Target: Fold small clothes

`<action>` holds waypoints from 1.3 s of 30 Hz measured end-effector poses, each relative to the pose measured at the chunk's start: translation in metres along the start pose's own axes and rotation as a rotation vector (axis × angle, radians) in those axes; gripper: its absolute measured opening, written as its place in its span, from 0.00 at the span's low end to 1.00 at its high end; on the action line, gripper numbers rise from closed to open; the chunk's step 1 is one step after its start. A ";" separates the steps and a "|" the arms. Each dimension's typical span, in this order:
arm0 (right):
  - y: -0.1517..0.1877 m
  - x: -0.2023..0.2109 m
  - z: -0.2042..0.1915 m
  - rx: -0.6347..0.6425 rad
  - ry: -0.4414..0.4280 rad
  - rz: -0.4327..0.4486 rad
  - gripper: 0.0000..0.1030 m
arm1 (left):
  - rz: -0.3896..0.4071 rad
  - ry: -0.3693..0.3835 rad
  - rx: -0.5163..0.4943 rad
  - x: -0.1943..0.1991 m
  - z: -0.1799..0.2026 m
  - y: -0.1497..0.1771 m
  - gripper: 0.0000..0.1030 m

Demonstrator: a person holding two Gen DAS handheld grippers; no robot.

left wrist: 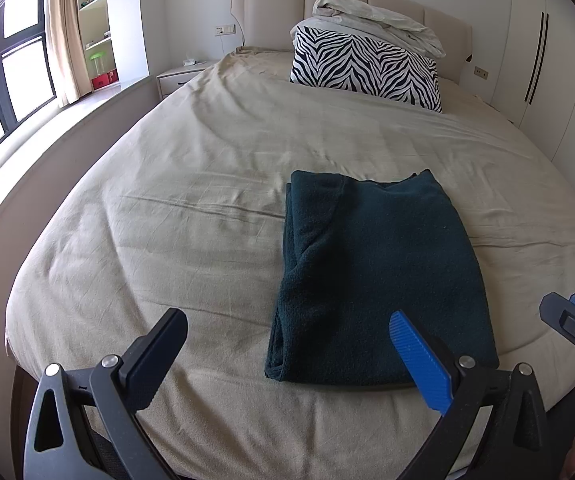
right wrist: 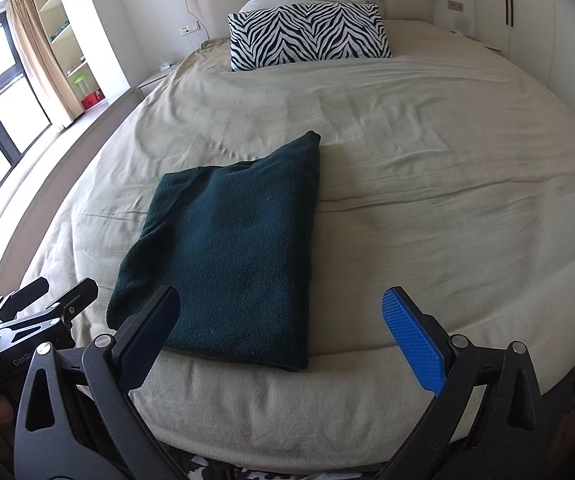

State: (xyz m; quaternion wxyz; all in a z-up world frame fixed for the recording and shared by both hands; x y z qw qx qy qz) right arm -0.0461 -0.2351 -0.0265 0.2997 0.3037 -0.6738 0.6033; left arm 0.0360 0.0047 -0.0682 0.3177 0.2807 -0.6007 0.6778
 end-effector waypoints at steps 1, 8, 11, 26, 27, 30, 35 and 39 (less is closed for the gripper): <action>0.000 0.000 0.000 0.000 0.000 0.000 1.00 | 0.000 0.001 0.000 0.000 0.000 0.000 1.00; 0.000 0.000 0.000 0.001 0.000 0.000 1.00 | -0.001 0.000 0.000 0.000 0.000 0.000 1.00; 0.000 0.000 0.000 0.000 0.000 -0.001 1.00 | -0.001 0.001 0.000 0.000 0.000 0.000 1.00; 0.003 -0.002 0.000 0.002 -0.001 -0.003 1.00 | -0.002 0.001 -0.001 -0.001 0.000 0.000 1.00; 0.003 -0.002 -0.001 0.002 -0.001 -0.004 1.00 | -0.001 0.001 -0.002 -0.001 -0.001 0.001 1.00; 0.003 -0.002 0.000 0.002 0.000 -0.002 1.00 | 0.001 0.003 -0.003 -0.002 -0.001 0.003 1.00; 0.003 -0.001 0.000 0.001 -0.001 -0.003 1.00 | -0.003 0.005 -0.003 -0.002 -0.001 0.005 1.00; 0.003 -0.001 0.000 0.001 -0.001 -0.004 1.00 | -0.004 0.004 -0.002 -0.001 -0.001 0.005 1.00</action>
Point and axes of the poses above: each gripper's, at about its wrist camera, not at the fingertips, and x roughly against the way its jaws point, z to its right, y to its underside, the point moved 10 cm from there along -x, roughly the way its jaws point, and after that the axes turned 10 degrees about x, right-handed, at the moved point
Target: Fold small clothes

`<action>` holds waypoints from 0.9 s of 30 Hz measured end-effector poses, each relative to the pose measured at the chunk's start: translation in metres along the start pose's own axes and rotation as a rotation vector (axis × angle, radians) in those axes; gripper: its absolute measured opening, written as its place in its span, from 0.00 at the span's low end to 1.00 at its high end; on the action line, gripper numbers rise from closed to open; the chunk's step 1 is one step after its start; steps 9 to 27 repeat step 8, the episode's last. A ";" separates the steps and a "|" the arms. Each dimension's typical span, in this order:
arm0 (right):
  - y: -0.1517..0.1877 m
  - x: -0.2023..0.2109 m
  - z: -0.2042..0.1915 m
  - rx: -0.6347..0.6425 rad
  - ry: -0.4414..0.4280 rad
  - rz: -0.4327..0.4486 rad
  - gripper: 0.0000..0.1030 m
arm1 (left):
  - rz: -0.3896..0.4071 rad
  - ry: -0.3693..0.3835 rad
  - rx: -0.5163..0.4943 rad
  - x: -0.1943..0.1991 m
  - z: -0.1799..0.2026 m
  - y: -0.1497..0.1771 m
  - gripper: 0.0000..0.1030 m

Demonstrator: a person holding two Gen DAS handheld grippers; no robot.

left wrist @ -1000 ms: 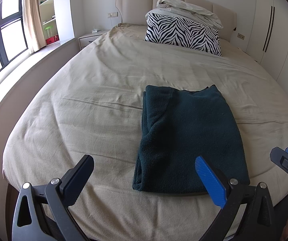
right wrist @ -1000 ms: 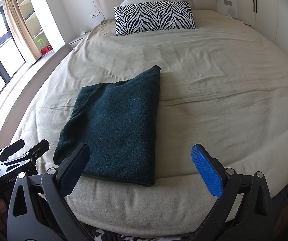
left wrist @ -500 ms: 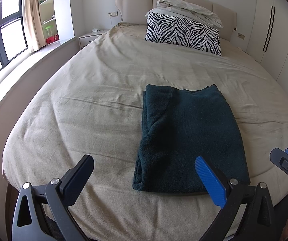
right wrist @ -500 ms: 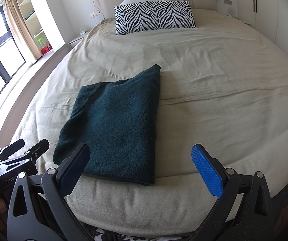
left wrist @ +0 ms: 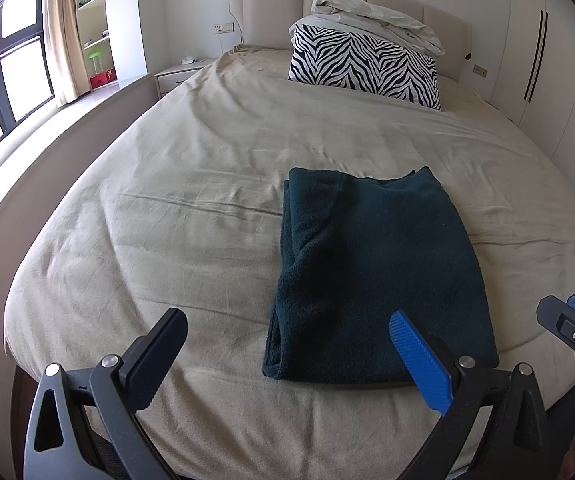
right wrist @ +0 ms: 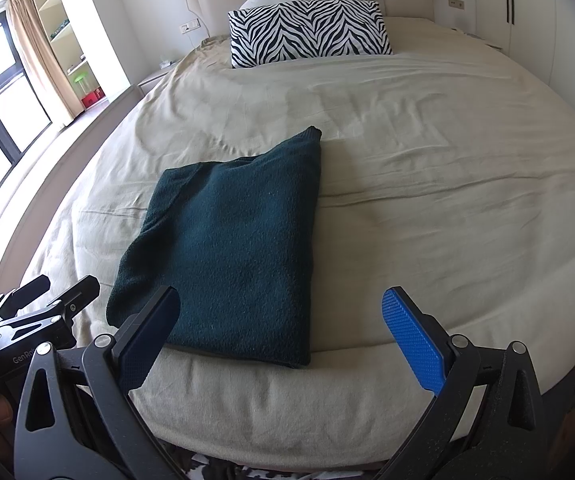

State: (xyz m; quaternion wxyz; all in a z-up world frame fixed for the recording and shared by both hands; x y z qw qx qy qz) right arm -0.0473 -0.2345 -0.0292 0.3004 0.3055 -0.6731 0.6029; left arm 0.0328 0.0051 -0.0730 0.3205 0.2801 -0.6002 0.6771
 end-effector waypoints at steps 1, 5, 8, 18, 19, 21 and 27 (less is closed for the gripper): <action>0.001 -0.001 0.000 0.000 -0.001 -0.001 1.00 | 0.000 0.000 0.000 0.000 0.000 -0.001 1.00; 0.005 -0.003 -0.002 0.001 -0.004 -0.005 1.00 | 0.003 0.001 0.002 0.000 0.000 -0.001 1.00; 0.006 -0.003 -0.002 0.002 -0.004 -0.005 1.00 | 0.003 0.002 0.002 0.000 0.000 -0.001 1.00; 0.006 -0.003 -0.002 0.002 -0.004 -0.005 1.00 | 0.003 0.002 0.002 0.000 0.000 -0.001 1.00; 0.006 -0.003 -0.002 0.002 -0.004 -0.005 1.00 | 0.003 0.002 0.002 0.000 0.000 -0.001 1.00; 0.006 -0.003 -0.002 0.002 -0.004 -0.005 1.00 | 0.003 0.002 0.002 0.000 0.000 -0.001 1.00; 0.006 -0.003 -0.002 0.002 -0.004 -0.005 1.00 | 0.003 0.002 0.002 0.000 0.000 -0.001 1.00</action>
Point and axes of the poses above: each gripper's, at about its wrist camera, not at the fingertips, and x roughly against the way its jaws point, z to its right, y to its underside, the point moved 10 cm from there along -x, roughly the way its jaws point, and after that the axes turned 10 degrees about x, right-handed, at the moved point
